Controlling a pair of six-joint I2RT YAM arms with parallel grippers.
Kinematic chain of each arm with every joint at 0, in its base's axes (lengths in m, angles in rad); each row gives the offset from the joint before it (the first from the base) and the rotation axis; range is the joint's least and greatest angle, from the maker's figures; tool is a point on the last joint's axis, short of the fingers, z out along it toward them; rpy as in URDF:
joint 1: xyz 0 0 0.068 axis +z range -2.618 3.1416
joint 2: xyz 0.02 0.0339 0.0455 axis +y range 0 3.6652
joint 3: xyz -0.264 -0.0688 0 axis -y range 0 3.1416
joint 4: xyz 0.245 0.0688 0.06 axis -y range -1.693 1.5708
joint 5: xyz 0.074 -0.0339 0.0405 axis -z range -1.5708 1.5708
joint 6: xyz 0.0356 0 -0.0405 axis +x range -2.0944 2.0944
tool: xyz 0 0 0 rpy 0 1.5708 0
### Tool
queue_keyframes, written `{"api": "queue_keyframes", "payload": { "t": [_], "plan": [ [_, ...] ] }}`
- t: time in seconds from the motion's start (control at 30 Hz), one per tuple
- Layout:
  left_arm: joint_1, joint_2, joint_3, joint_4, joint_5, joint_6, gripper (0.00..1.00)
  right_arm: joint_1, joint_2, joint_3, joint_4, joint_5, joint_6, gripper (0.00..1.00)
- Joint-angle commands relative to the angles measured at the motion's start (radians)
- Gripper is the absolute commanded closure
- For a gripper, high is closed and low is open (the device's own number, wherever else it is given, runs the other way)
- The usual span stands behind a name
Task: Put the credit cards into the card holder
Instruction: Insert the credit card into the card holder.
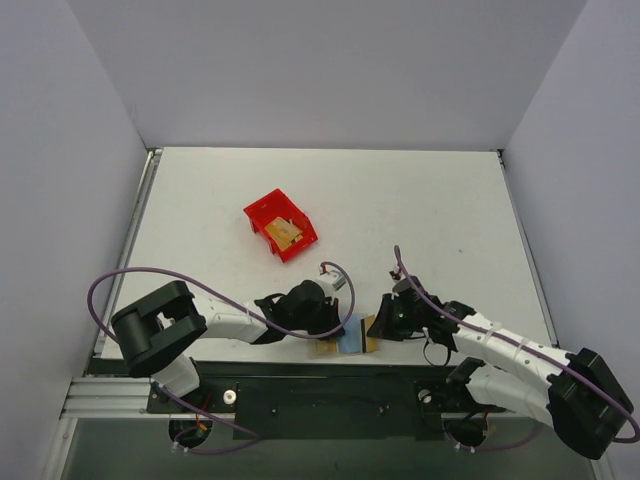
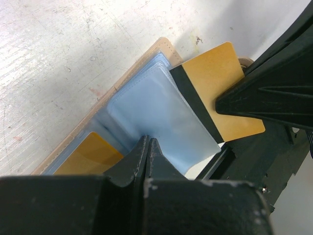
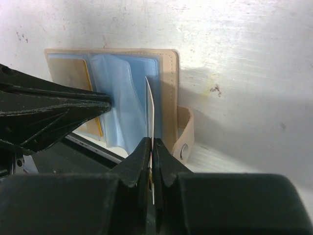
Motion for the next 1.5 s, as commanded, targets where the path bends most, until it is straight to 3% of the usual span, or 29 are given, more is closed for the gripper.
{"api": "queue_keyframes", "payload": {
  "t": [0.0, 0.37, 0.77, 1.47],
  "plan": [
    [-0.002, 0.034, -0.020, -0.093, -0.022, 0.009, 1.00, -0.008, 0.066, -0.006, -0.003, -0.028, -0.013, 1.00],
    [-0.002, 0.046, -0.015, -0.090, -0.019, 0.007, 1.00, -0.016, 0.089, -0.003, 0.024, -0.053, -0.013, 1.00],
    [-0.002, 0.052, -0.020, -0.087, -0.017, 0.004, 1.00, -0.028, -0.121, 0.010, -0.110, 0.072, -0.011, 1.00],
    [-0.002, 0.061, -0.019, -0.079, -0.011, 0.001, 1.00, -0.036, -0.090, -0.004, -0.027, -0.059, -0.056, 1.00]
  ]
}}
